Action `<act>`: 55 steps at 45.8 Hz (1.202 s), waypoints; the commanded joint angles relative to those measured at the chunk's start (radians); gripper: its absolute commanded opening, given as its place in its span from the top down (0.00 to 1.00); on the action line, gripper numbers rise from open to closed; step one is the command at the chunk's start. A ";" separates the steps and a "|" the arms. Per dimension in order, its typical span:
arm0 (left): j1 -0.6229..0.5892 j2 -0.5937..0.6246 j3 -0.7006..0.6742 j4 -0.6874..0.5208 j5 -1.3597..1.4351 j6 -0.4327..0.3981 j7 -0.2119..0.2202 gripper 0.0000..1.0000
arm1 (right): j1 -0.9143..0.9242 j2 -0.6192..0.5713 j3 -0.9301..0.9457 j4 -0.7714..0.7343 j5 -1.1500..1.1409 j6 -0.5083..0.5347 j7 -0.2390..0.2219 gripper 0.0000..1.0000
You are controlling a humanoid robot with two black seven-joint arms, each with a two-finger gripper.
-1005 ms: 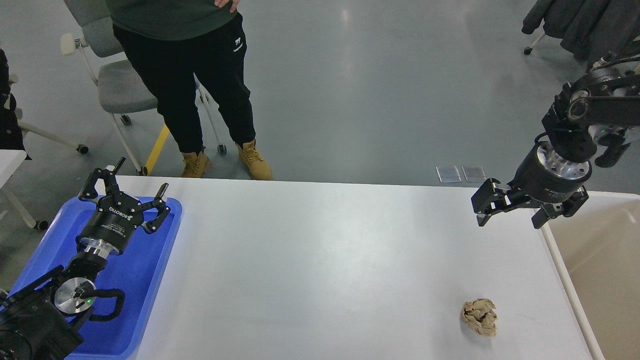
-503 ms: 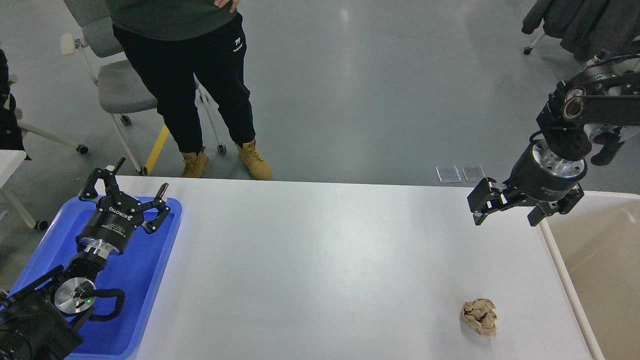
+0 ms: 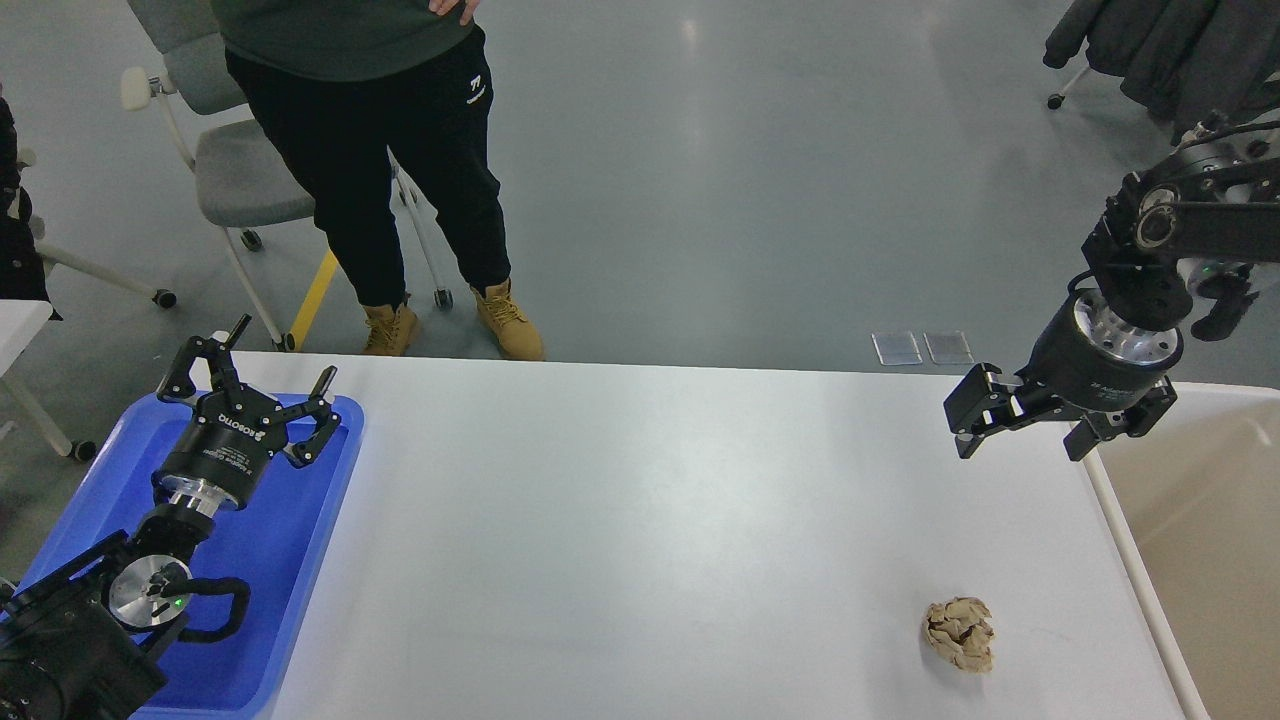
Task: Tidy desktop
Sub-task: 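Move the right gripper down toward the crumpled paper ball, then lower the open right gripper over the crumpled paper ball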
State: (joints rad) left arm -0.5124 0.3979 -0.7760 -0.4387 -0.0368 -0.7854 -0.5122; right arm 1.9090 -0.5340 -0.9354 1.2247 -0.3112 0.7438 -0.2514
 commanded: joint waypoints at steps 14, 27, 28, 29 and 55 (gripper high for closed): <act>0.000 -0.001 0.001 0.000 0.000 0.000 0.000 0.01 | -0.028 -0.073 0.015 0.009 -0.025 -0.003 0.001 0.00; 0.000 -0.001 0.001 0.000 0.000 0.000 0.000 0.01 | -0.128 -0.121 0.062 0.022 -0.135 -0.063 0.007 0.00; 0.000 0.001 0.001 0.000 0.000 0.000 0.000 0.01 | -0.140 -0.123 0.073 0.022 -0.147 -0.070 0.007 0.00; 0.000 -0.001 0.001 0.000 0.000 0.000 0.000 0.01 | -0.154 -0.123 0.084 0.022 -0.160 -0.076 0.007 0.00; 0.000 -0.001 0.001 0.000 0.000 0.000 0.000 0.01 | -0.479 -0.121 0.204 0.019 -0.193 -0.265 0.063 0.00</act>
State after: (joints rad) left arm -0.5124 0.3981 -0.7750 -0.4387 -0.0369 -0.7854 -0.5124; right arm 1.5516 -0.6550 -0.7531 1.2460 -0.4899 0.5563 -0.2007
